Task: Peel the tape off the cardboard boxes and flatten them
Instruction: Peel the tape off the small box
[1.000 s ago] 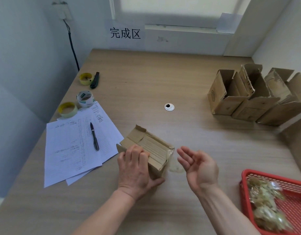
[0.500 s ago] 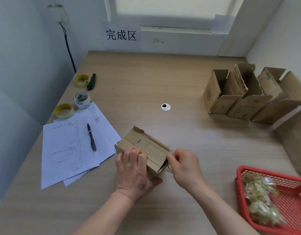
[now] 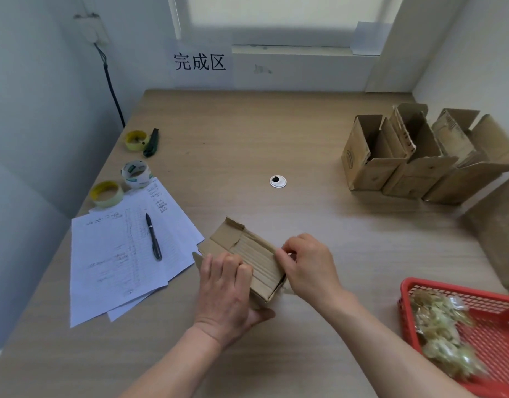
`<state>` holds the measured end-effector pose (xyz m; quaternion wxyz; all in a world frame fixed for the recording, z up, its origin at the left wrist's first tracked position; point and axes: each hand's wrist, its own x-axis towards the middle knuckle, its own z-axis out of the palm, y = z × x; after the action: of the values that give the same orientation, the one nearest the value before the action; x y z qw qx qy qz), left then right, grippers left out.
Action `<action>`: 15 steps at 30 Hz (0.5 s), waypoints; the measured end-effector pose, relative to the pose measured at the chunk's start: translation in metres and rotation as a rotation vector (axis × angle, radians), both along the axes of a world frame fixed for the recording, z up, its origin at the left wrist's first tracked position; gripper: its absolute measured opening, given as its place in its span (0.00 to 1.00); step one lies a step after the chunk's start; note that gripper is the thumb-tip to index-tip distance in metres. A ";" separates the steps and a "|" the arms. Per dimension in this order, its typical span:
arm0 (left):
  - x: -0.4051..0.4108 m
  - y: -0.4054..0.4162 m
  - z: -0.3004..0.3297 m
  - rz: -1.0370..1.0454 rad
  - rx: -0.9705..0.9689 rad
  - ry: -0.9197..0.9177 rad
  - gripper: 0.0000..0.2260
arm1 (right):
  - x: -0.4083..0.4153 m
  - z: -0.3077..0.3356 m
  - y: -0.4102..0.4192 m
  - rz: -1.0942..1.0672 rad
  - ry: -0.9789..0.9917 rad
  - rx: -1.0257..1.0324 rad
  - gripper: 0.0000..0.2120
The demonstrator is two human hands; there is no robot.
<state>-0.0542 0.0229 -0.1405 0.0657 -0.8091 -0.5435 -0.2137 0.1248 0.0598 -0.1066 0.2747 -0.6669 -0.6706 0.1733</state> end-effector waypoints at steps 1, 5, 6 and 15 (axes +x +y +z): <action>-0.001 0.000 0.001 0.004 -0.006 -0.001 0.41 | 0.000 -0.004 0.001 0.014 -0.030 0.052 0.13; -0.002 0.000 -0.001 0.029 -0.002 -0.023 0.39 | -0.001 -0.013 0.003 -0.323 0.354 -0.073 0.16; -0.002 0.000 0.000 0.039 0.004 -0.035 0.38 | -0.003 -0.015 0.003 -0.470 0.581 -0.141 0.15; 0.003 0.012 0.008 0.118 -0.090 -0.027 0.38 | -0.036 -0.022 -0.044 -0.800 1.616 -0.207 0.16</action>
<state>-0.0513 0.0346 -0.1329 0.0343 -0.7749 -0.6000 -0.1958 0.0884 0.0157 -0.1283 0.6398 -0.5468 0.0272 0.5394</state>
